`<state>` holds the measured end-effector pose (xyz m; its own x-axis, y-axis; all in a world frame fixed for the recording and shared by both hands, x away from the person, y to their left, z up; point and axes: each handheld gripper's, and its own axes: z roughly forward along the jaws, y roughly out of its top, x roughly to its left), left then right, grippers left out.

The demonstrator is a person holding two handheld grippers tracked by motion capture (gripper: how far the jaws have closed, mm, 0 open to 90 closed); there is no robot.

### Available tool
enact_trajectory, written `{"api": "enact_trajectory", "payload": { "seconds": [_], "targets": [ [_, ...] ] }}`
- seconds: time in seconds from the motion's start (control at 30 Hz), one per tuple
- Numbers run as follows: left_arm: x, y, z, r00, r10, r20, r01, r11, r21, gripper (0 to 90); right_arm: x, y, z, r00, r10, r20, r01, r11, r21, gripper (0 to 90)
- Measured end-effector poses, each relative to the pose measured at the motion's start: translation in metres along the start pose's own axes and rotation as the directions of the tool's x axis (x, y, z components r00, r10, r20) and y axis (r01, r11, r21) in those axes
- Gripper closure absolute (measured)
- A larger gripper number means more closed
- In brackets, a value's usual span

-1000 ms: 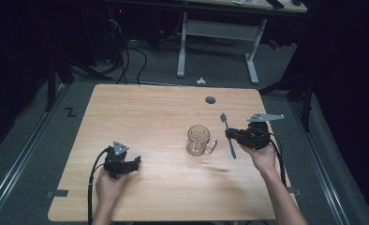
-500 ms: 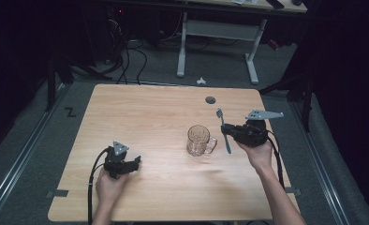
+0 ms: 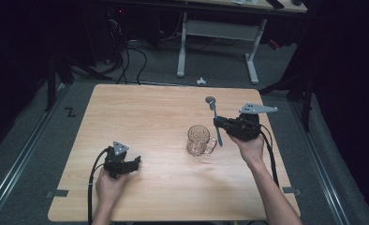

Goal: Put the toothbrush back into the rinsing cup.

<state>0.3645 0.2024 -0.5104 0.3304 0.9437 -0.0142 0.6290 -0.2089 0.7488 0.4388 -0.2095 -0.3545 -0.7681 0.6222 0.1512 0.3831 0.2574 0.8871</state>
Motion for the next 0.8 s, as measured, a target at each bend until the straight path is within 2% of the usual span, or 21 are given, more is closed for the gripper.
{"api": "enact_trajectory", "payload": {
  "seconds": [0.37,0.8],
  "targets": [
    [0.000,0.000,0.000,1.0000,0.000,0.000,0.000,1.0000,0.000,27.6,0.001,0.008,0.014,1.0000,0.000,0.001,0.000,1.000,-0.009,80.1],
    [0.000,0.000,0.000,1.0000,0.000,0.000,0.000,1.0000,0.000,27.5,-0.002,0.007,0.025,1.0000,0.010,-0.001,-0.010,1.000,-0.011,80.1]
  ]
}}
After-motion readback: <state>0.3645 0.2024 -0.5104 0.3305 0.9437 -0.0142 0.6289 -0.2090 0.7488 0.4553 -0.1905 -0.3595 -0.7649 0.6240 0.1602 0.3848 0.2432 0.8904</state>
